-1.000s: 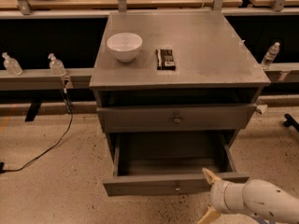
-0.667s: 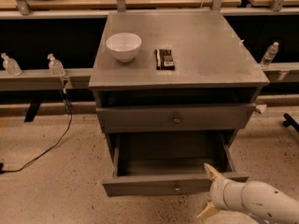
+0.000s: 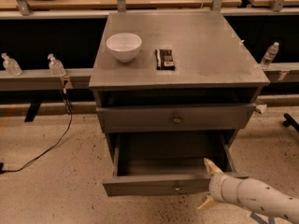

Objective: Close middle drawer

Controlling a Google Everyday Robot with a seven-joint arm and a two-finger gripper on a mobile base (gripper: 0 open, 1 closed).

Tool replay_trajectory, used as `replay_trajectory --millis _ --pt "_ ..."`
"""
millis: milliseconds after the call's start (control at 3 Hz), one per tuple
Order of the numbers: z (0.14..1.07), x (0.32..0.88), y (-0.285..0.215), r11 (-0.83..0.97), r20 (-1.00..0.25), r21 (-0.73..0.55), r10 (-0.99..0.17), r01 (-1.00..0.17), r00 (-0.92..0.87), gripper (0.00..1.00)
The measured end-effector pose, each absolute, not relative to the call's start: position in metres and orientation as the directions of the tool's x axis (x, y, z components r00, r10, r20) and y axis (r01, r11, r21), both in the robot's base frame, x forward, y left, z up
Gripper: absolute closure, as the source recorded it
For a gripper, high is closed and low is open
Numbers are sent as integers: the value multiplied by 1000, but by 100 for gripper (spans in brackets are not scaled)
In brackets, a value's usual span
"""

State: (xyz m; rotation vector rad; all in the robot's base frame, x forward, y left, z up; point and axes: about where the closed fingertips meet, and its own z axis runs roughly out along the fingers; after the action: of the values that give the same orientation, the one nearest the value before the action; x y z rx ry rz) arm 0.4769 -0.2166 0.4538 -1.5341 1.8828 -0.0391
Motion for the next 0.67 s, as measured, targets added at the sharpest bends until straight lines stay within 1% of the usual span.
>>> replay_trajectory --millis 667 --pt "427 521 -236 311 -467 -489 -882 -815 -56 0"
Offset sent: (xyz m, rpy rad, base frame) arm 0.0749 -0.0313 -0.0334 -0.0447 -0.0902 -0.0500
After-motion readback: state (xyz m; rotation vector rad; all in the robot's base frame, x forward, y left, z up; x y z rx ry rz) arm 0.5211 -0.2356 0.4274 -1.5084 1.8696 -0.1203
